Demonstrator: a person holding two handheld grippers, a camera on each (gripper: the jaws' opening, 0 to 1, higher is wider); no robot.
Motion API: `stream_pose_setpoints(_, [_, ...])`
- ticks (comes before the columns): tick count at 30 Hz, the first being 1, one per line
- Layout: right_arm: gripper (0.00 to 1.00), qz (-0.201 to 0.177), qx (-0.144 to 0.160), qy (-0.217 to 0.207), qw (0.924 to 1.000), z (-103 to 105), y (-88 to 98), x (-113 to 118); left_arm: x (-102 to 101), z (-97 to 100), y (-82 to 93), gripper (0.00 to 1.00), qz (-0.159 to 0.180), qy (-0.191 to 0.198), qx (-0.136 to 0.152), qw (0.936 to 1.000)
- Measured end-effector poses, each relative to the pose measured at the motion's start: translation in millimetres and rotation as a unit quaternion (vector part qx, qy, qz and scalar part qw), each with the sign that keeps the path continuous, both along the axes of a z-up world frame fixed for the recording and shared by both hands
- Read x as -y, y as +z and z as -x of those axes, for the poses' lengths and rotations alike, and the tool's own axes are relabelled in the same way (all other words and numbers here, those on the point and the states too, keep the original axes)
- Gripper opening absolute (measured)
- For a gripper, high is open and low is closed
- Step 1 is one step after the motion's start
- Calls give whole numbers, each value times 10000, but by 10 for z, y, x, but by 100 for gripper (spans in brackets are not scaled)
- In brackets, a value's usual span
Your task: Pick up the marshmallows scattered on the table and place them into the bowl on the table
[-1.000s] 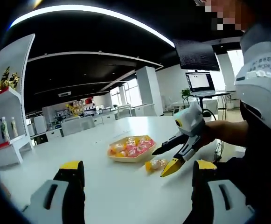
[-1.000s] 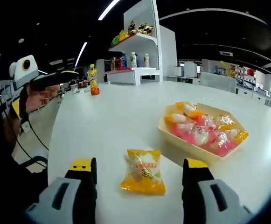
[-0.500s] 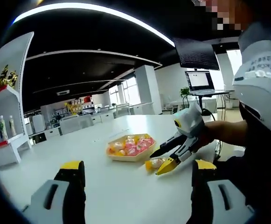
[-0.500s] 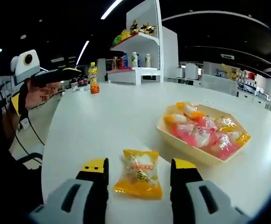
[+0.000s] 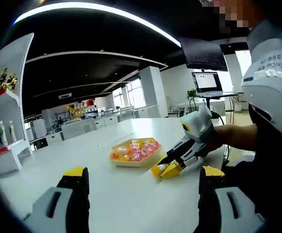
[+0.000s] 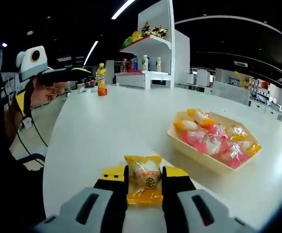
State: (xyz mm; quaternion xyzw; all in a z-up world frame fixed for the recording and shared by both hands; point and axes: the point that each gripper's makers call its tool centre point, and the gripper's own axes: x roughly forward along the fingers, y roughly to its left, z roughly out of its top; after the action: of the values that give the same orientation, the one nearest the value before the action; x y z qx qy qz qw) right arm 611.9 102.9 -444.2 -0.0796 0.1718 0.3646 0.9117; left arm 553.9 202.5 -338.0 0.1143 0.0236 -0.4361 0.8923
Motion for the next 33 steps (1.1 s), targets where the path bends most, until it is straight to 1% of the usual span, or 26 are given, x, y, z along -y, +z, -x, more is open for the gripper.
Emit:
stream_pose_setpoints(2, [24,-128,-65,-35,9999,13,15,7,2,6,2,93,-12,6,15,10000])
stream_pose_setpoints(8, [21,-203,-127,-125,9996,28,44,69,5,38,-4,93,-75,0,50,10000])
stream_pose_setpoints(13, [19,-219,-36,-203,9995,37,129,121,1,55,4,92,-127,15,96,9999])
stream_pose_setpoints(20, [18,-320,-26,-303,9990,54,198,188,5,90,33,92,-170,12,163,9997])
stream_pose_setpoints(24, [18,-378,64,-386,9985,75,279,260,-1,105,41,92,-193,25,189,9996])
stream_pose_setpoints(28, [18,-506,127,-513,9973,84,378,355,-8,97,1,91,-332,60,196,9992])
stream_pose_setpoints(33, [18,-623,244,-689,9954,124,524,530,26,115,9,92,-276,37,139,9995])
